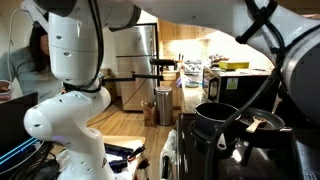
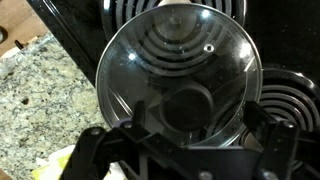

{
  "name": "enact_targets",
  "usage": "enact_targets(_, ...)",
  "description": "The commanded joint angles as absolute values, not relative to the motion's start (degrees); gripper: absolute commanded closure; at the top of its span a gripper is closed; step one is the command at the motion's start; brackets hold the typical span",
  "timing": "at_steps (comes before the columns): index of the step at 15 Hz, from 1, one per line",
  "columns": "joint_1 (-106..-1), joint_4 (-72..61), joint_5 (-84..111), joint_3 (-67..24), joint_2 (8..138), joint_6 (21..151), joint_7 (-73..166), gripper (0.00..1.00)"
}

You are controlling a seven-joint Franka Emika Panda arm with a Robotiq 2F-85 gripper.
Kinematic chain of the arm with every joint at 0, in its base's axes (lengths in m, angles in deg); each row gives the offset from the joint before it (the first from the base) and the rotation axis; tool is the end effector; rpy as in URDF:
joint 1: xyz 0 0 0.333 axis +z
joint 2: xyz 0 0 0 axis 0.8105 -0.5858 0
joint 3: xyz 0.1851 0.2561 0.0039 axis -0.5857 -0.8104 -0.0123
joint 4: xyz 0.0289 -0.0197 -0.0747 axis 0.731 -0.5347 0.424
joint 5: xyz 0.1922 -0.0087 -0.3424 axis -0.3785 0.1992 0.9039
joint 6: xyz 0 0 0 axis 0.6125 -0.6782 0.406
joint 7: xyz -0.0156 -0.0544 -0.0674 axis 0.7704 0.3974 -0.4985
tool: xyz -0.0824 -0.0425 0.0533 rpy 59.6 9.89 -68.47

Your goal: Put the lid on the pot

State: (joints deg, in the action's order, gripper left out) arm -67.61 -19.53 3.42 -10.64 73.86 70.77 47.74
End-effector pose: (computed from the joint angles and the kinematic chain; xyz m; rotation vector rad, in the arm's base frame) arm 0.5502 -0.2749 0.3748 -2.9544 0.9062 0.0469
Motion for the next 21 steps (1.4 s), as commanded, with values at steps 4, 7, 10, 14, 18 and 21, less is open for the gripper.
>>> enact_targets(4,-69.08,-18.35,2.21,-11.87,71.13,70.43,50.2,0.0)
enact_targets(7,-69.12,-18.28,2.27,-12.07,70.58,70.67,50.48,0.0)
enact_targets(10,-69.1,-18.16,2.66,-12.01,70.11,71.7,50.38,0.25)
enact_targets(14,-69.15,-18.35,2.51,-12.02,70.44,71.95,50.36,0.46)
enact_targets(18,-69.27,-18.6,2.61,-11.94,70.88,72.23,50.28,0.66)
enact_targets(21,-69.02,-18.86,3.21,-11.9,71.99,72.4,50.3,0.66)
